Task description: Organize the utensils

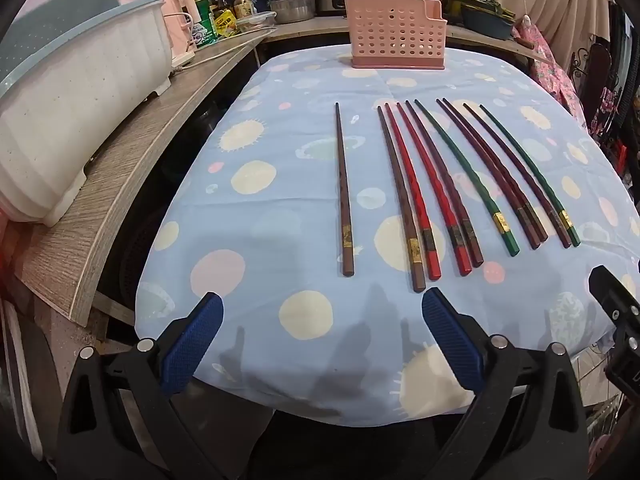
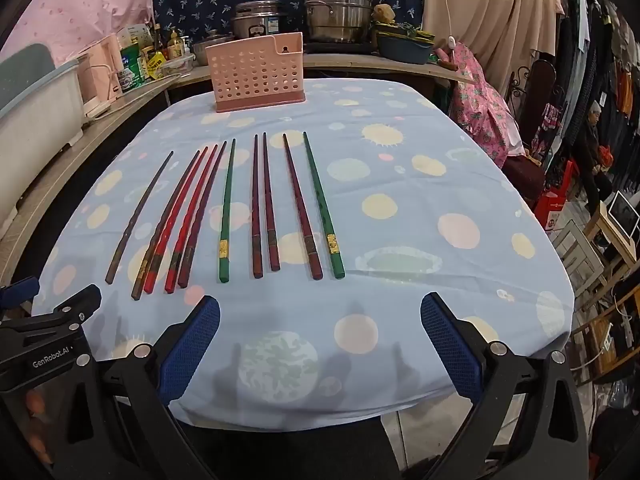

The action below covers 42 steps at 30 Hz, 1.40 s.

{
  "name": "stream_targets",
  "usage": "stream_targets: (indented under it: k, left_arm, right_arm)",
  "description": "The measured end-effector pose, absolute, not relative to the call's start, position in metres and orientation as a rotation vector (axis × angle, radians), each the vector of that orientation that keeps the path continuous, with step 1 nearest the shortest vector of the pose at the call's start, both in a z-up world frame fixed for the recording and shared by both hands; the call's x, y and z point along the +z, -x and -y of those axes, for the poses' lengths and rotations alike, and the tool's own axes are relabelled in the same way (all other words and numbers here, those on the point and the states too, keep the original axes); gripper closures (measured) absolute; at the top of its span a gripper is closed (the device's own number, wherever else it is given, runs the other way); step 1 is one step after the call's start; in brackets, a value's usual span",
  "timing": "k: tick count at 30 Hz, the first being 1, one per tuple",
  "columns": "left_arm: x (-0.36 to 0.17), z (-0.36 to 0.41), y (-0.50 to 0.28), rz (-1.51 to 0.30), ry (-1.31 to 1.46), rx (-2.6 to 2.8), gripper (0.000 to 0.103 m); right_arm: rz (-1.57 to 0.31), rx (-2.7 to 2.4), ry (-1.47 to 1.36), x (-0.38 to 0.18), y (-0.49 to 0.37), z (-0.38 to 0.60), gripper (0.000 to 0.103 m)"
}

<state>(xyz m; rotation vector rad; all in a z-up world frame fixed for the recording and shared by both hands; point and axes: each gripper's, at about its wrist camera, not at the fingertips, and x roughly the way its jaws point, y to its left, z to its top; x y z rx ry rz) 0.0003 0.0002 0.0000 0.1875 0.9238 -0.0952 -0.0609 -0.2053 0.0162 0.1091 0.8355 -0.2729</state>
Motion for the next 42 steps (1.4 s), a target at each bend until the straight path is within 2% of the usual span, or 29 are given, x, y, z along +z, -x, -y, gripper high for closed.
stream_targets:
  k: [42]
  left_arm:
    - [0.0031,0.0005,0.0028,-0.903,-0.187,-0.099,0.009]
  right_arm:
    - [-0.836,-0.27,-0.104,0.0155,0.0617,0.2044,0.007]
